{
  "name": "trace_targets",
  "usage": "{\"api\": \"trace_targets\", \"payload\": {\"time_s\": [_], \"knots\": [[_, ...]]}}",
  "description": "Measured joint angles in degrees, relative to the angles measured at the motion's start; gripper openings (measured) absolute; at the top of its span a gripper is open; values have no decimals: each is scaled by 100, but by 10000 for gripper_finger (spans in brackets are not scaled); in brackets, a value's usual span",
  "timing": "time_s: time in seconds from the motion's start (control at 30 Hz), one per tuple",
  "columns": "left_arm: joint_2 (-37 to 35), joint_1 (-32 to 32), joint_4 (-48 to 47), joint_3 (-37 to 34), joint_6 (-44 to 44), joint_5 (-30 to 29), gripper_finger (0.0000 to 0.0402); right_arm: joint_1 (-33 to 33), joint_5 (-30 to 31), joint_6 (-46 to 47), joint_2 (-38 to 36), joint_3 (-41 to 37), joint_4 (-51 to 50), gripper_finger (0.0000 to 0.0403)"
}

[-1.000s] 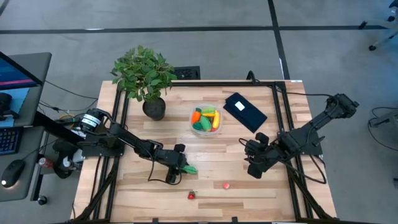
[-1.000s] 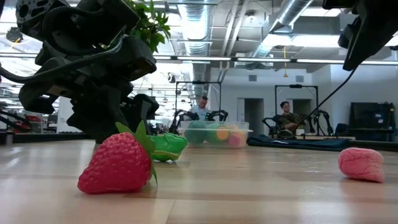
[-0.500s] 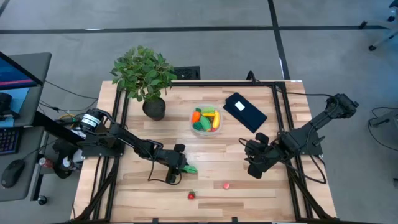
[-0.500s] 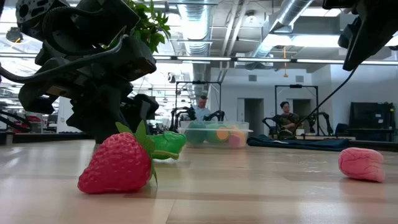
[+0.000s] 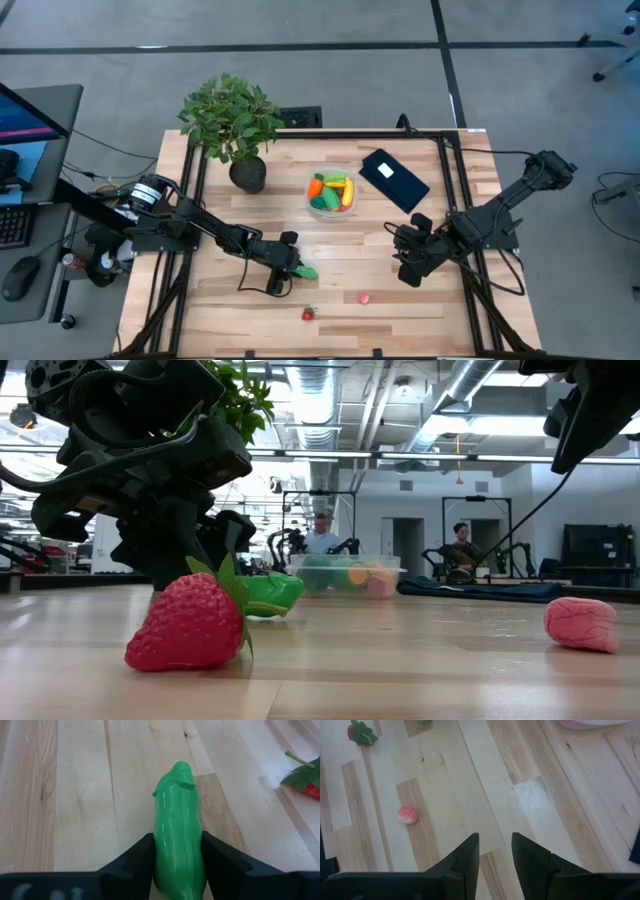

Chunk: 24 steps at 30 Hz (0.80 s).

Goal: Pick and placing Produce into tupperware
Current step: Put the green peas into the transparent bin

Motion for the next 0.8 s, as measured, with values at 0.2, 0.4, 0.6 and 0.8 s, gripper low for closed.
{"api": "trace_targets", "payload": {"time_s": [0.2,0.4,0.6,0.8], "knots": [[0,0,-1,0,-4,0,134,0,0,0,0,1,0,108],[0,0,-3,0,-52,-57,138,0,0,0,0,0,0,108],[0,0,-1,0,-106,-107,135,1,0,0,0,1,0,108],[4,5,280,-1,-347,-374,135,0,0,0,0,0,0,108]]}}
